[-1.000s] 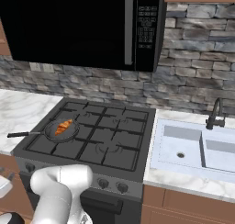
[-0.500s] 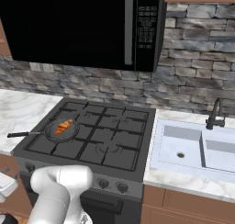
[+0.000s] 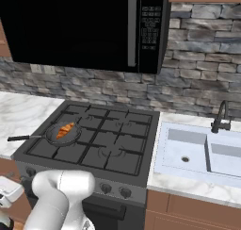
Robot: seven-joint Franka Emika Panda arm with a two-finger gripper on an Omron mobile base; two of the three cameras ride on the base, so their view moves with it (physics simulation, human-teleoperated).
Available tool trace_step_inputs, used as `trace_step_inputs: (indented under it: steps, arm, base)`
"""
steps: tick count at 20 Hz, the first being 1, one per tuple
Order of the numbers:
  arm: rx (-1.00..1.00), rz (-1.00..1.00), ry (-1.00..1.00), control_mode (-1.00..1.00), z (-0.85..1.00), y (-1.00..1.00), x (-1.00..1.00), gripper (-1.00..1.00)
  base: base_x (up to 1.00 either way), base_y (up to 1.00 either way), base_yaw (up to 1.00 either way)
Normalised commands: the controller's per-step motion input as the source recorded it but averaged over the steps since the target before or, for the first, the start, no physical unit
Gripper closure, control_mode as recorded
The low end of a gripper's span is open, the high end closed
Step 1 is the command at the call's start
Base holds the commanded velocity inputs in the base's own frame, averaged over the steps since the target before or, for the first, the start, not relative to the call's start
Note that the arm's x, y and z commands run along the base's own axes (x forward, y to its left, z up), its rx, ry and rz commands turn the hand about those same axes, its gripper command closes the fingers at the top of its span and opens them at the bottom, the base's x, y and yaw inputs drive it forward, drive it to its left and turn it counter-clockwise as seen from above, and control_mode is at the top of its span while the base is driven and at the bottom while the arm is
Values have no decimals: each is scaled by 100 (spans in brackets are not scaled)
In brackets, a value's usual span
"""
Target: Pick the croissant and place it on the pan. Then turn on the stove to warm the croissant.
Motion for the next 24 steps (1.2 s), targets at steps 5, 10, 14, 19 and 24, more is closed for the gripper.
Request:
trace_step_inputs:
  steps: [5,10,14,19,24]
  arm:
    - [0,0,0,-100,-27,0,12,-100]
    - [0,0,0,-100,-26,2,9,-100]
    - [0,0,0,-100,-23,5,6,-100]
    - [0,0,0,-100,-16,9,8,-100]
    - [0,0,0,-100,-4,12,14,-100]
  base:
    - [0,0,0]
    - [0,0,0]
    - [0,0,0]
    - [0,0,0]
    - [0,0,0]
